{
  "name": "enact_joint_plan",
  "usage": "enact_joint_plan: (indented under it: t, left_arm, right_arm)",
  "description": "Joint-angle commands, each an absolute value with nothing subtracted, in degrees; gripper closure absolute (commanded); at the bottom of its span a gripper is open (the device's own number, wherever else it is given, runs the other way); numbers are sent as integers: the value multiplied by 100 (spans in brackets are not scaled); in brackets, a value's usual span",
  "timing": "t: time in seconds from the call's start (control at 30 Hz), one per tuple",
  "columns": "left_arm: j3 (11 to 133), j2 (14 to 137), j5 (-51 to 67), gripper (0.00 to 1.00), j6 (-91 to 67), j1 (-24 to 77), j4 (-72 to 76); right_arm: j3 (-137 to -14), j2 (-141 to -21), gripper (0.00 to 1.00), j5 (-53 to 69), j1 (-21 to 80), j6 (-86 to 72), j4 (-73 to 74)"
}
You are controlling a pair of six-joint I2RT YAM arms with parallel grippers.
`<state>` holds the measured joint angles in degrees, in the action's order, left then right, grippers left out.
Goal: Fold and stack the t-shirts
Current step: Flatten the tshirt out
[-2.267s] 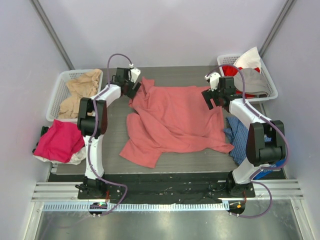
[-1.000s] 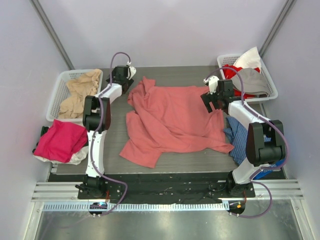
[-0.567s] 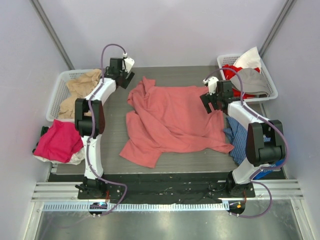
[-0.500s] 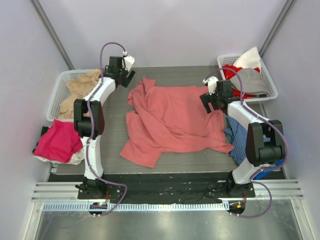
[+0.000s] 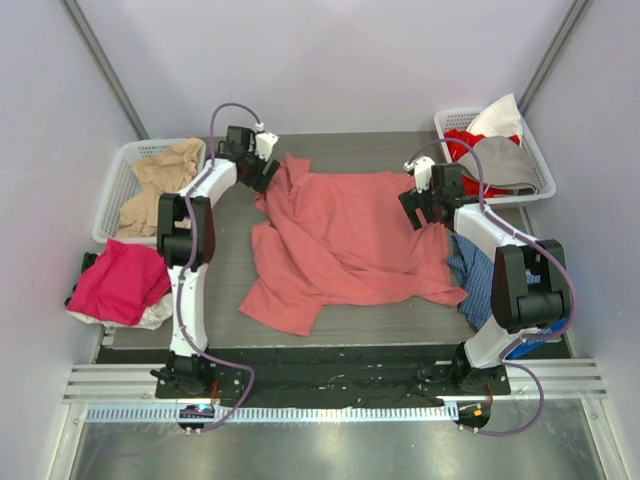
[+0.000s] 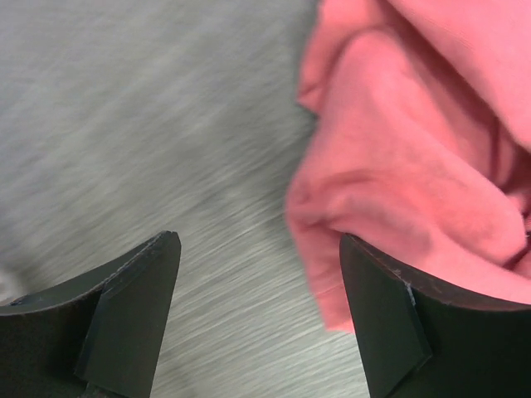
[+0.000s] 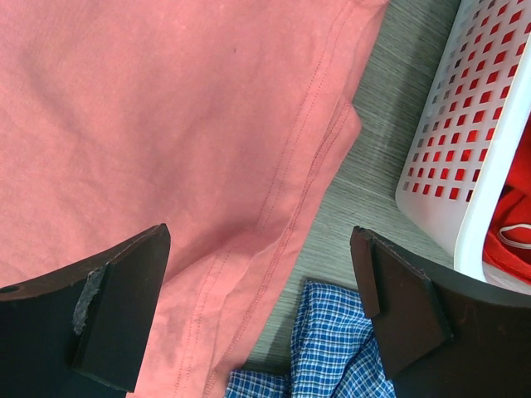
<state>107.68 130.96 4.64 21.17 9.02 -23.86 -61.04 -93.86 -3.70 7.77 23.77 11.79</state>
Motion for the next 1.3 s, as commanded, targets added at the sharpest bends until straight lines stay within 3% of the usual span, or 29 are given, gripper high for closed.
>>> enact_joint_plan:
  t: [0.0,0.1,0.2,0.3,0.33,0.4,1.27]
  left_arm:
    - [11311,13350,1142,18,1995,914,-2751]
    - [11557,13552,1239,26,2074,914,-2909]
    - [11751,13711,1248,41,2135,914,-3032]
    - [11883,13816,1292,65,2171,914,-3094]
    - [11909,13825,1292,81,2171,914,-3102]
    - [11909,13860,1275,100,2171,914,-3085]
    - [11268,13527,-1107,100,3515,695,-2241]
  right_arm:
    - [-6073,-9176,2,-308,800,2312,1037]
    - [-6021,-9141,2,-308,809,2320,1037]
    - [-5986,-9123,3,-290,800,2329,1037]
    - [-5977,-9132,4,-273,809,2320,1055]
    - [-5968,-9149,5,-264,809,2320,1063]
    - [-5959,-9158,5,-246,800,2311,1072]
    - [-6029,-9237,8,-351,809,2277,1099]
